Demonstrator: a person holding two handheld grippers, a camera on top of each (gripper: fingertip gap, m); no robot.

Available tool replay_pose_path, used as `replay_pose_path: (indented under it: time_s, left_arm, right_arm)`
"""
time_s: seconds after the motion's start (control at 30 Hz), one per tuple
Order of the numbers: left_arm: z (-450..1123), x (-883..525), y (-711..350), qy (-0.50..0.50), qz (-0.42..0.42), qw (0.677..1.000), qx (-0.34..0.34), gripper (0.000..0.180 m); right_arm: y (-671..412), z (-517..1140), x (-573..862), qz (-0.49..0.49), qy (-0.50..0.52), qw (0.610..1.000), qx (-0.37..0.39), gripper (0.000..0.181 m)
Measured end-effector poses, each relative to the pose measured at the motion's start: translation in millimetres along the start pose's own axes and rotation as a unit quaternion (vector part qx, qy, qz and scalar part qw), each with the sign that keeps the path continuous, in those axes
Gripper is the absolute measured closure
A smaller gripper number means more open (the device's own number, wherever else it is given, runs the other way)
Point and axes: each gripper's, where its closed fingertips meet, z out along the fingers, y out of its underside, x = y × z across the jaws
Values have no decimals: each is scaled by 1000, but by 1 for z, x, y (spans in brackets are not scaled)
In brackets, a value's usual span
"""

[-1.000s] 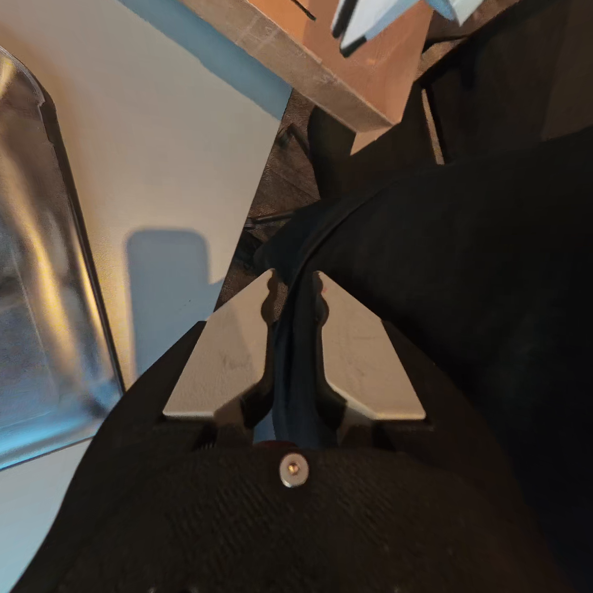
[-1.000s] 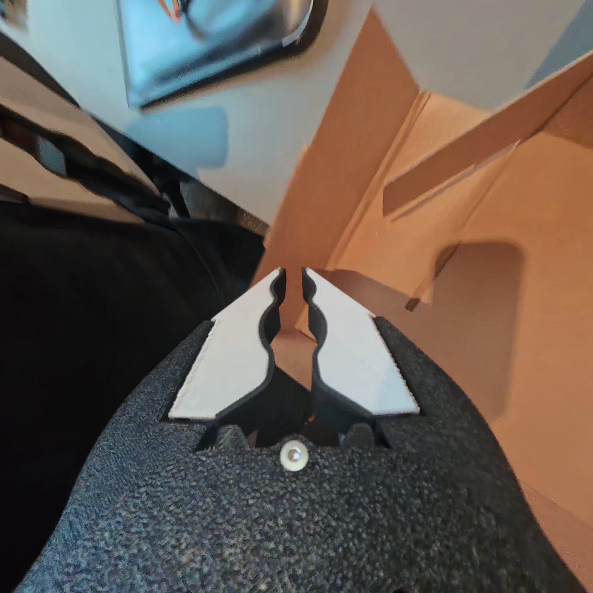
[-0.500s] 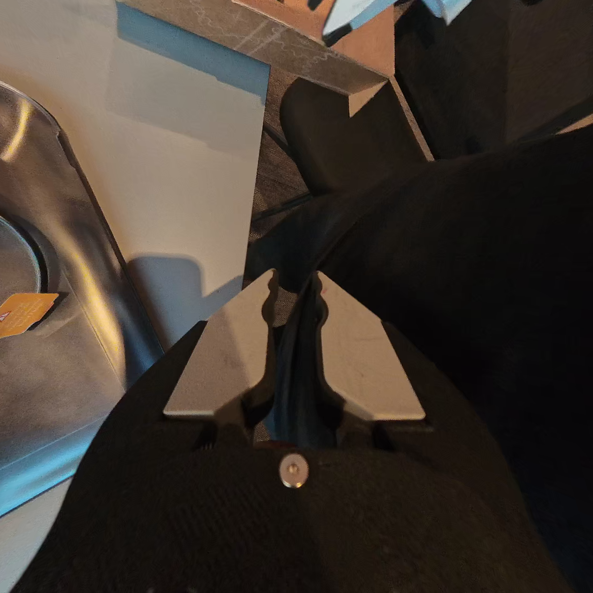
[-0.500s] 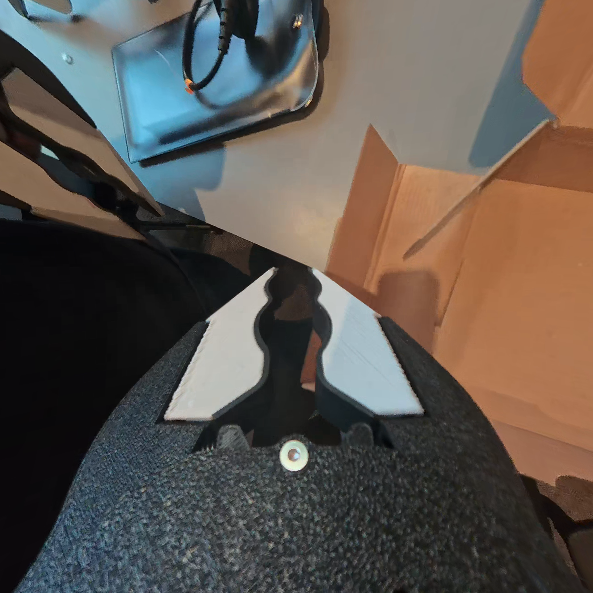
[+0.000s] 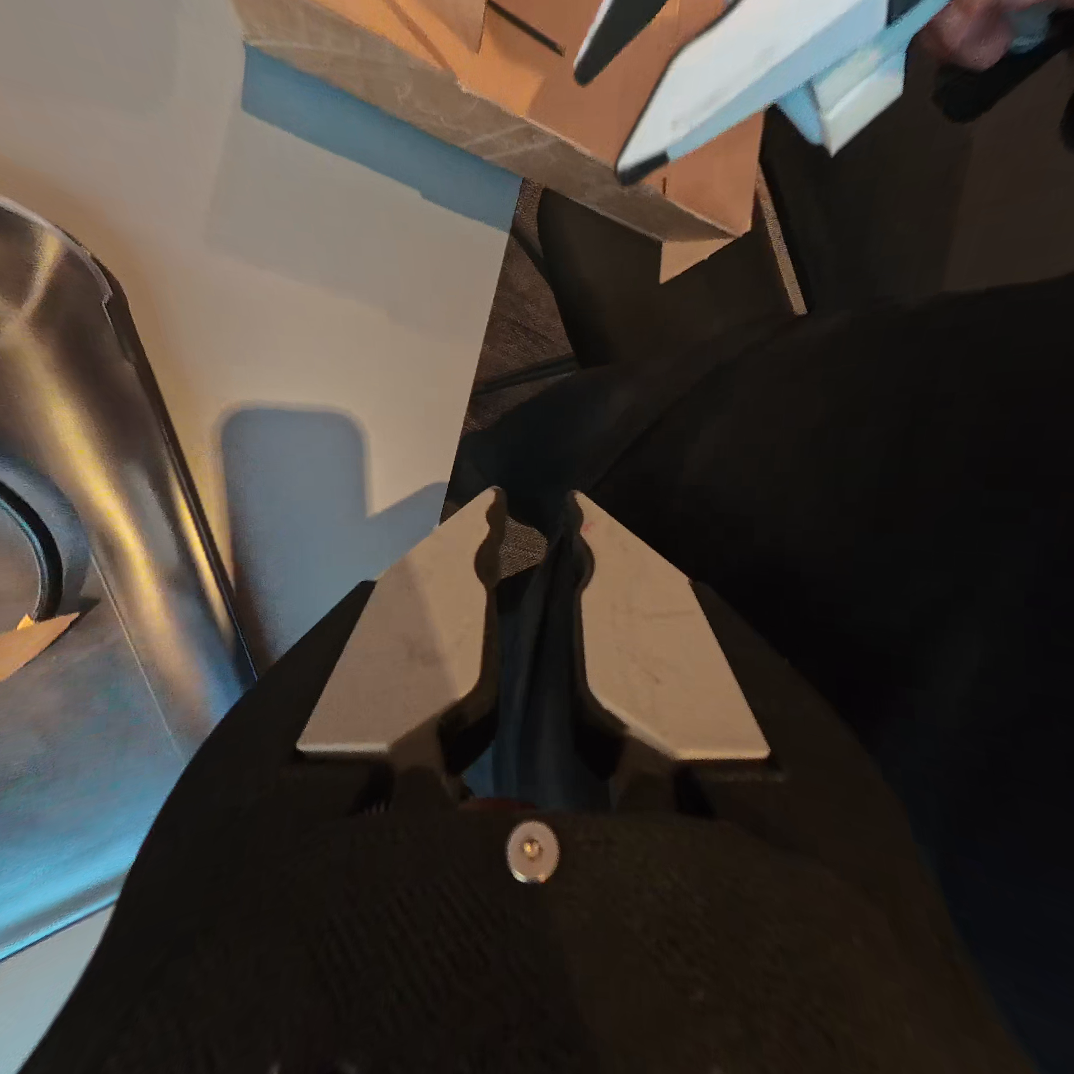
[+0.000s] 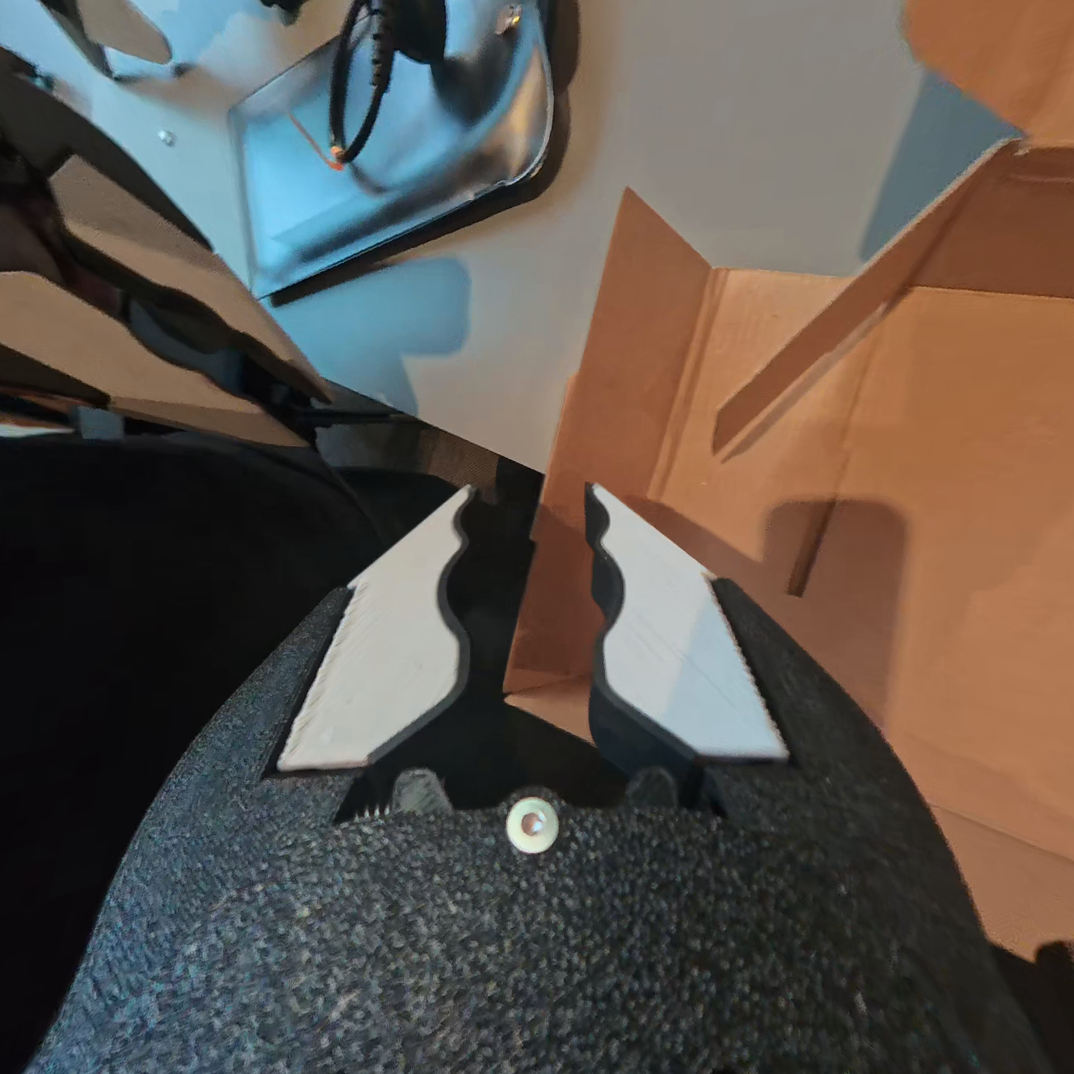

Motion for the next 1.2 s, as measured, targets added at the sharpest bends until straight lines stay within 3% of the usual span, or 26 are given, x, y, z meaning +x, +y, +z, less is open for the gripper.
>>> replay_pose_path:
  time_s: [0.13, 0.23, 0.4, 0.53, 0.73, 0.83, 0.97, 1.2]
  left_arm:
    - [4, 5, -7, -7, 2, 1000, -1, 162]
    - [6, 8, -7, -8, 3, 1000, -2, 162]
    - [1, 9, -4, -15, 17, 1000, -4, 162]
    - [-5, 8, -18, -20, 49, 999, 2, 162]
    - [-28, 5, -96, -55, 202, 977, 25, 156]
    - [-33, 5, -144, -71, 339, 938, 15, 155]
    - [-9, 6, -187, -71, 532, 842, -50, 153]
    - [59, -31, -188, -101, 669, 701, -227, 144]
  right_arm:
    - [20, 13, -8, -29, -10, 998, -51, 148]
    - [42, 20, -6, -62, -8, 993, -98, 172]
    - [54, 3, -7, -124, -23, 986, -106, 163]
    - [43, -45, 5, -125, -23, 990, -57, 152]
    - [65, -107, 55, -87, 3, 995, -45, 151]
    - [74, -110, 56, -121, 8, 991, -53, 151]
    - [86, -92, 45, -186, 8, 977, -102, 149]
    - [100, -56, 46, -257, 33, 955, -142, 149]
